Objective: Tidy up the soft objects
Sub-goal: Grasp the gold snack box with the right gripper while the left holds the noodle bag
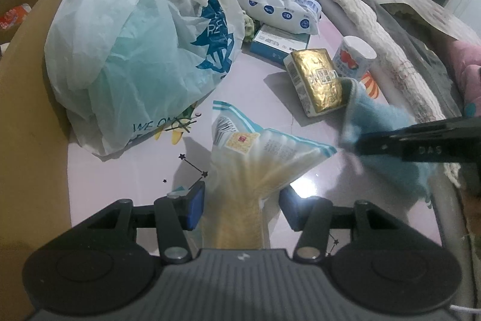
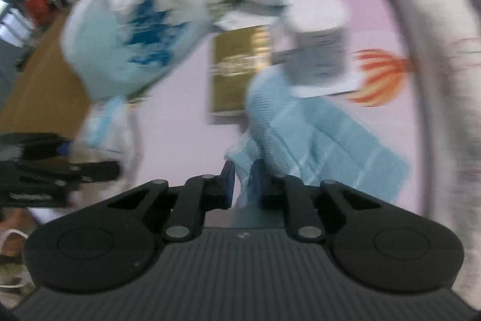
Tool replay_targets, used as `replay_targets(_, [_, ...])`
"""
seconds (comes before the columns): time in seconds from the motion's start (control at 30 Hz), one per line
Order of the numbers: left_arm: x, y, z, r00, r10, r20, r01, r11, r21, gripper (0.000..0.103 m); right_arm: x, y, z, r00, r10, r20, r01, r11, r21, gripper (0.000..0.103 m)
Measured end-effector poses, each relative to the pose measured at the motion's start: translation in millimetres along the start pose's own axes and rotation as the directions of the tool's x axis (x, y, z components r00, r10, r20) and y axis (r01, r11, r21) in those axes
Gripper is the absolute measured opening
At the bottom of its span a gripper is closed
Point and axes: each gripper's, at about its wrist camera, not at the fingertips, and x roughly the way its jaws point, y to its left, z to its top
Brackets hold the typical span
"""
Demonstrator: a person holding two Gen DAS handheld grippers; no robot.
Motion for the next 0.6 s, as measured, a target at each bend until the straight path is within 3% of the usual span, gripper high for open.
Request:
replay_targets(0.07, [1,0,0,1.0,-0.002,-0.002,0.002,1.0,-0.002,0.054,-7,-1,-1,0.999,-0.051,-0.002,0.051,0.999,-0.003,0.013])
replay_targets(0.13, [2,0,0,1.0,-0.005,-0.003,0.005,1.0,-0.005,0.054,-14,5,2,0.999,-0.025,0.026,0.026,1.0,-0.015,0.017])
replay_targets(0.23, [2,2,0,1.0,-0.009,-0.006,0.009,1.0,-0.012,0.054,-27,25,11,0.992,0.084,0.097,-0.078,0.995,-0.062,0.045])
replay_targets(0.3, [2,3,0,1.0,-0.012,-0.008,0.012,1.0,-0.016,0.054,-27,37,23,0.987,0.086,0.136,-0.075,0.994,-0.083,0.066])
replay_targets(0.43, [2,5,1,1.0,-0.021,-0.011,0.02,1.0,-0.023,0.054,-18,45,43,0.984,0.011,0.179,0.006,0.996,-0.094,0.071])
replay_targets(0.6, [3,5,1,1.0,-0.025,-0.014,0.024,0.999,-0.024,0.054,23,40,62,0.987,-0.086,0.138,0.099,0.991,-0.091,0.071])
